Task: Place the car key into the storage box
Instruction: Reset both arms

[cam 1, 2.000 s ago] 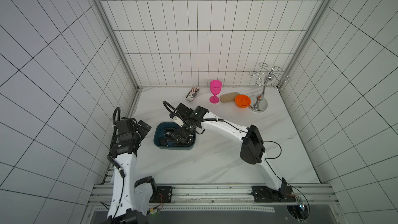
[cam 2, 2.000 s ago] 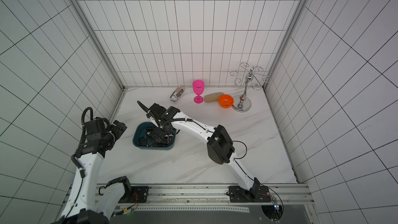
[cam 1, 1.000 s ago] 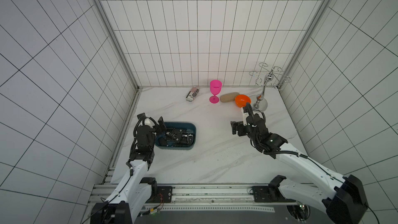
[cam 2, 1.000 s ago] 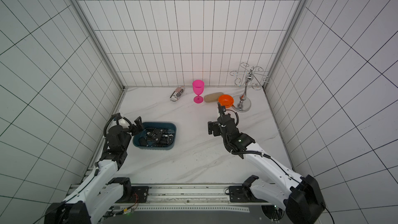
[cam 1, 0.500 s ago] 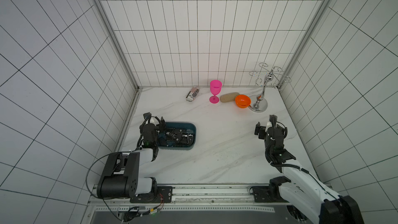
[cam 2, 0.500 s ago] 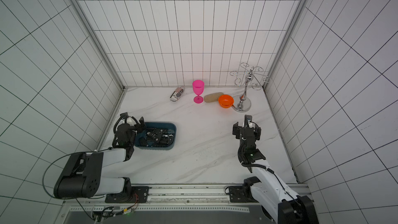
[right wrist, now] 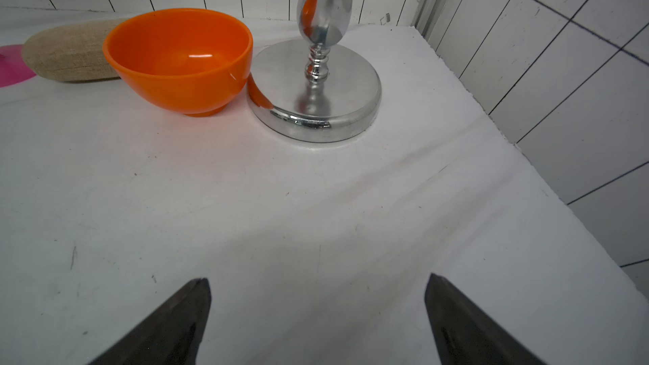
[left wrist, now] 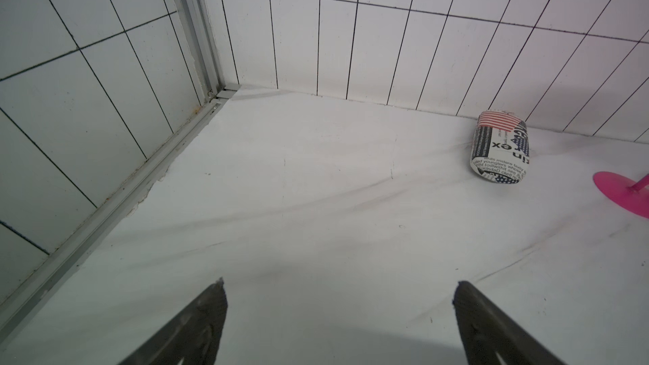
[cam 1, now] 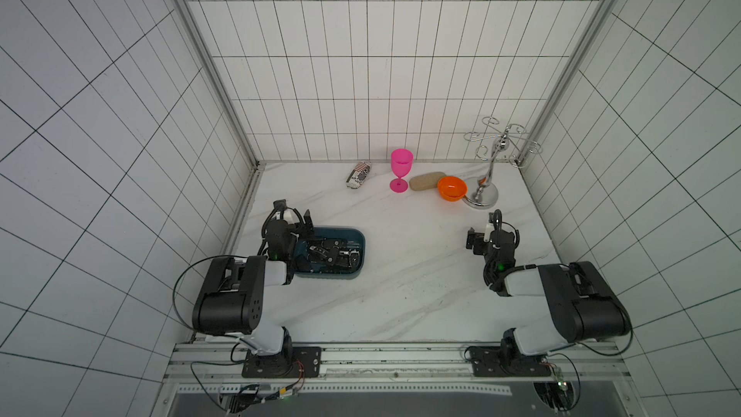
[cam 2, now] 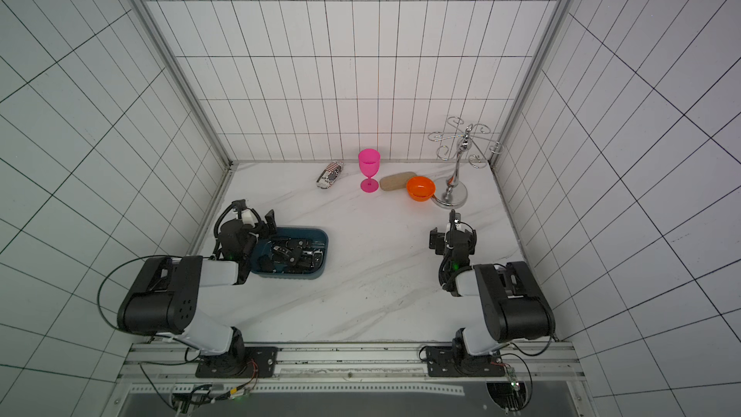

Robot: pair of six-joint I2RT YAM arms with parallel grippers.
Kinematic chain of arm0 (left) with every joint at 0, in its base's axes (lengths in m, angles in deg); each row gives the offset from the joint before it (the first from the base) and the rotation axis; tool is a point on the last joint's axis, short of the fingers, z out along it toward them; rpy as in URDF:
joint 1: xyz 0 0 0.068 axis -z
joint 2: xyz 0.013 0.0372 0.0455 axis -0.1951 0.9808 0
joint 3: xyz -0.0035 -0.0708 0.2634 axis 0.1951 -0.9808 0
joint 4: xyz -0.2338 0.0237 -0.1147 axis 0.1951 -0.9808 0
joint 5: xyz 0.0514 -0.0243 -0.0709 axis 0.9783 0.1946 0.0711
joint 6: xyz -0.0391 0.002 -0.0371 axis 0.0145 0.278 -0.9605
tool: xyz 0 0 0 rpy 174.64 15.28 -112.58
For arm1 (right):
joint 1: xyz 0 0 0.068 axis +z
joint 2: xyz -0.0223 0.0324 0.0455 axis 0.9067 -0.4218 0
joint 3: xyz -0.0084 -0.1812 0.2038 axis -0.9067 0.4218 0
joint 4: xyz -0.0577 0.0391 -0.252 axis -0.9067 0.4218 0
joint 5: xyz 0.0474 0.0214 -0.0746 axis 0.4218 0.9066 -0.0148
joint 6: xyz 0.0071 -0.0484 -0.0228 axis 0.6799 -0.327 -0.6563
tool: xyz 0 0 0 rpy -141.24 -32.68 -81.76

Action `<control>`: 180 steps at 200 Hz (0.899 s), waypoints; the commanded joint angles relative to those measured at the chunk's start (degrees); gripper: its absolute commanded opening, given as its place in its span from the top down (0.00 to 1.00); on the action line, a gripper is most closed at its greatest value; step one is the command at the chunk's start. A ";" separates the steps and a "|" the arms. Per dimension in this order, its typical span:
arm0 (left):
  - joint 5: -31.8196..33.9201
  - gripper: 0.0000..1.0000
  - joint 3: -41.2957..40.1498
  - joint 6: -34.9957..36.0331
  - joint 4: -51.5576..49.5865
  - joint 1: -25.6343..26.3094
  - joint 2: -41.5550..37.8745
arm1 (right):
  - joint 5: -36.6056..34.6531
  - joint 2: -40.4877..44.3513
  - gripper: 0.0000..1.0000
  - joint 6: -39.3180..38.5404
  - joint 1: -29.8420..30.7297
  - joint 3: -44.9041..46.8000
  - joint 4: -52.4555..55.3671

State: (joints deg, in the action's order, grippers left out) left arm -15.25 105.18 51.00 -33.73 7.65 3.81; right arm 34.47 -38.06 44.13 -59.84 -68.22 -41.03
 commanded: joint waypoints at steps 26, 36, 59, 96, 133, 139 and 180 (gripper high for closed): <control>-2.94 0.02 0.81 0.09 -1.98 -0.71 -0.24 | 4.26 0.73 0.01 3.94 -4.93 -6.96 5.38; -2.85 0.02 0.86 0.09 -2.02 -0.62 -0.24 | 4.45 -0.26 0.01 3.82 -5.12 -6.41 2.24; -2.49 0.02 0.89 0.14 -2.21 -0.41 -0.24 | 5.37 0.06 0.02 4.05 -5.67 -6.91 4.08; -1.94 0.02 0.69 0.31 -2.00 -0.11 -0.50 | 5.34 0.25 0.02 3.88 -5.61 -6.67 3.51; -0.42 0.02 0.82 0.37 -2.41 0.52 -0.59 | 5.16 0.55 0.01 3.65 -5.48 -6.04 2.64; -0.40 0.02 0.80 0.36 -2.51 0.55 -0.61 | 5.25 0.57 0.01 3.49 -5.37 -6.04 2.76; 0.00 0.01 0.89 -0.01 -2.81 0.56 -0.64 | 5.24 0.28 0.01 3.16 -4.97 -6.82 3.90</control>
State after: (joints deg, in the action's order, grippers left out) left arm -16.24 105.48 50.76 -36.61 8.11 3.81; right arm 39.19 -38.13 47.30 -64.80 -73.81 -36.99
